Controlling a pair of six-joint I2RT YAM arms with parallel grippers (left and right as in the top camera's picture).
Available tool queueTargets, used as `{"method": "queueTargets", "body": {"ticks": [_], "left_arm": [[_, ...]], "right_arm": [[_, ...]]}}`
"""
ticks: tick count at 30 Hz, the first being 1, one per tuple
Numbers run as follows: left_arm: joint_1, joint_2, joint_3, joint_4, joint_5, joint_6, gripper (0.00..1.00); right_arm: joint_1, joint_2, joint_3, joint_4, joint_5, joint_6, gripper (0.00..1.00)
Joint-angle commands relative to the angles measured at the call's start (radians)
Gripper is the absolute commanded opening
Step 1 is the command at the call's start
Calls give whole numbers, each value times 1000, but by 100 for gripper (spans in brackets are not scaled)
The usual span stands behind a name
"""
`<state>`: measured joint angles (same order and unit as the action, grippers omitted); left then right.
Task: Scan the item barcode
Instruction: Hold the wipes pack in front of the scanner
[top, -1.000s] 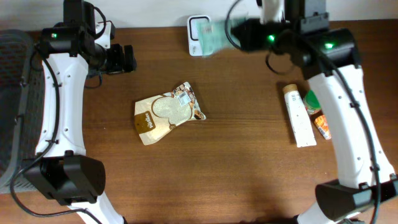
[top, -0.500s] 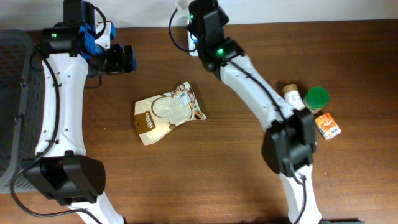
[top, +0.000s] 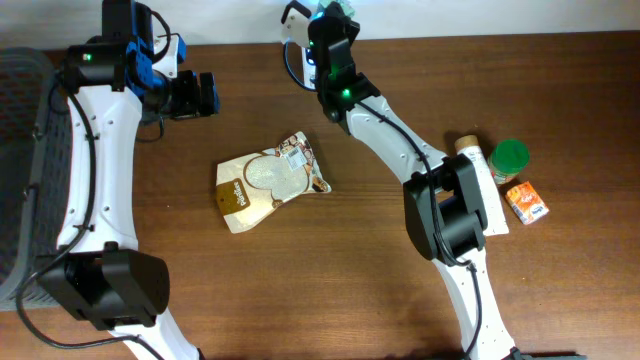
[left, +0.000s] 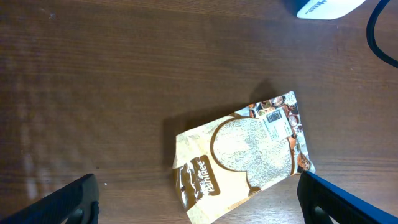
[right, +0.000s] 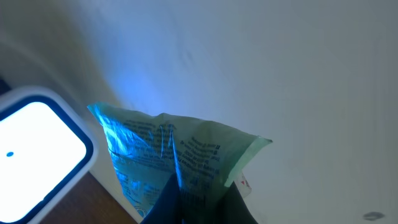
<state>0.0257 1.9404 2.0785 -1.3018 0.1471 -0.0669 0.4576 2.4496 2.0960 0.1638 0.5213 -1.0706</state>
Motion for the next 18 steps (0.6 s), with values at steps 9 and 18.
{"method": "queueTargets", "body": {"ticks": [9, 18], "left_arm": [[2, 2, 1, -1, 10, 19, 99], [2, 2, 1, -2, 10, 19, 99]], "right_arm": [[-5, 10, 15, -10, -21, -2, 4], [12, -2, 15, -10, -15, 27, 4]]}}
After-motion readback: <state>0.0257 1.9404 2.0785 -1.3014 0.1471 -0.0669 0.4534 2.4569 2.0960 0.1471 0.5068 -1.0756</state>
